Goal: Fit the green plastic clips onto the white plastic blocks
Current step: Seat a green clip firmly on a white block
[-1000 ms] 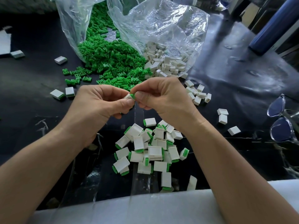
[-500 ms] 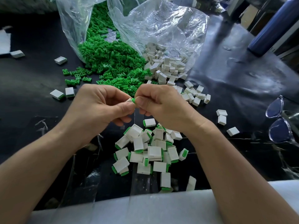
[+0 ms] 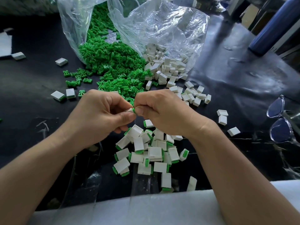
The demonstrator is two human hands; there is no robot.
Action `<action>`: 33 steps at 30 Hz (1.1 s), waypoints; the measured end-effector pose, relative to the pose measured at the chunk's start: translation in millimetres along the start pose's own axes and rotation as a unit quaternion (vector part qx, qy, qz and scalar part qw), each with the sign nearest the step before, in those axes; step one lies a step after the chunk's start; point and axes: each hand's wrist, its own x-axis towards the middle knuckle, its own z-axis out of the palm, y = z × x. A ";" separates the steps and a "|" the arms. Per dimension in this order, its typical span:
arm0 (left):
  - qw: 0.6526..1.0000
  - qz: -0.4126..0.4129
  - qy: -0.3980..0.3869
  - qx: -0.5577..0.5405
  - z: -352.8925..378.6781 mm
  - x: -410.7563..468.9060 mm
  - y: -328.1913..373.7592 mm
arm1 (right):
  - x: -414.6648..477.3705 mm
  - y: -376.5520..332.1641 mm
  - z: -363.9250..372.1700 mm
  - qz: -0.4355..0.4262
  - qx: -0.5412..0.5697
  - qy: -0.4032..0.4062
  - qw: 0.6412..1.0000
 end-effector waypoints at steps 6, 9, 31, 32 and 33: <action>0.998 0.016 0.004 0.062 0.8 -0.4 -2.5 | -0.3 -0.9 0.7 -0.007 -0.048 -0.017 0.999; 0.995 0.020 -0.003 0.093 -0.2 -0.7 -4.1 | -0.8 -1.2 2.0 -0.009 -0.056 -0.021 0.998; 0.992 0.005 0.027 -0.123 -5.1 5.2 2.7 | 1.3 -2.1 8.5 0.008 0.119 0.106 0.987; 0.994 0.010 0.013 -0.104 -5.5 4.2 3.0 | 0.6 -1.5 6.6 -0.007 0.092 0.090 0.992; 0.996 0.015 0.002 -0.084 -5.4 3.0 3.1 | 0.0 -1.3 5.0 -0.020 0.062 0.072 0.995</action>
